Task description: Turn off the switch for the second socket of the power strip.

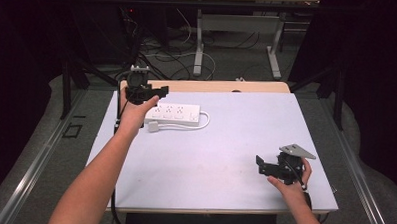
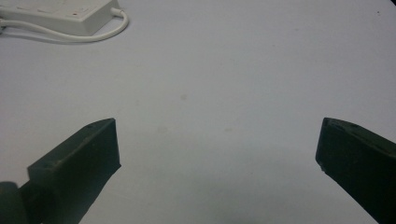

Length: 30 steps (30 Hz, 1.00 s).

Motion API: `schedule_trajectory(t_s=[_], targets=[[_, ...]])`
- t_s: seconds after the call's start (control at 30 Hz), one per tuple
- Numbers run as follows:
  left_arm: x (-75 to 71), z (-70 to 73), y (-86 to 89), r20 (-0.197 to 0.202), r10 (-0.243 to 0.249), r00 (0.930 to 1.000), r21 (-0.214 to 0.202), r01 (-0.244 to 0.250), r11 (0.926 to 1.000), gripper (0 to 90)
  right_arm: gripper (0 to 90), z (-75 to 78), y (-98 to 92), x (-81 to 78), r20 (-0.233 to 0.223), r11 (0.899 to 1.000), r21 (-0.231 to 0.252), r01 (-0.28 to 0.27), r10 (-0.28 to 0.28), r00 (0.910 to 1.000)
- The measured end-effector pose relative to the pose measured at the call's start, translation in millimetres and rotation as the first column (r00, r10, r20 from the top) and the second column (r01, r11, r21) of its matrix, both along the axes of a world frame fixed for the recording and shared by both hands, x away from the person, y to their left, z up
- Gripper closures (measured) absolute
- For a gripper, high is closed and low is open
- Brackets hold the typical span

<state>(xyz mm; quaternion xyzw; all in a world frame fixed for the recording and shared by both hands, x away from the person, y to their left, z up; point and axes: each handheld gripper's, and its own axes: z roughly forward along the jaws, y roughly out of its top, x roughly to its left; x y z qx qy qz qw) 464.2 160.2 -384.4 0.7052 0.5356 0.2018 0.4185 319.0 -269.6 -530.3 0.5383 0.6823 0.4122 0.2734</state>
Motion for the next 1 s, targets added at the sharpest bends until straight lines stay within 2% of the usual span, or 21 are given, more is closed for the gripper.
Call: schedule_trajectory(t_s=[0.4, 0.43, 0.7, 0.8, 0.87, 1.0], targets=[[14.6, -1.5, -9.4, 0.032, 0.02, 0.9993, 0.032, -0.021, 0.9993, 38.1, 0.0, -0.4, -0.4, 0.3, 0.001, 1.0, 0.012, 0.011, -0.011, 0.9999], [15.5, -1.3, -9.7, 0.019, 0.014, 0.9997, 0.042, -0.015, 0.999, 38.1, 0.0, -0.4, -0.4, 0.2, 0.0, 1.0, 0.013, 0.01, -0.01, 1.0], [25.0, -7.5, -17.2, 0.013, 0.007, 0.9999, 0.071, -0.008, 0.9974, 38.0, 0.0, -0.3, -1.2, 0.1, -0.013, 1.0, 0.01, 0.007, -0.007, 0.9999], [28.2, -11.8, -21.5, 0.012, 0.018, 0.9998, 0.071, -0.019, 0.9973, 38.0, 0.0, -0.5, -1.4, 0.1, -0.013, 1.0, 0.007, 0.003, -0.003, 0.9999], [30.4, -13.6, -22.4, -0.002, 0.021, 0.9998, 0.086, -0.02, 0.9961, 38.0, 0.0, -0.8, -1.4, 0.7, -0.007, 1.0, 0.005, 0.005, -0.005, 1.0], [35.2, -18.1, -23.7, -0.005, 0.037, 0.9993, 0.1, -0.036, 0.9943, 38.2, 0.0, -0.9, -1.4, 0.5, -0.01, 1.0, 0.01, 0.004, -0.004, 0.9999]])
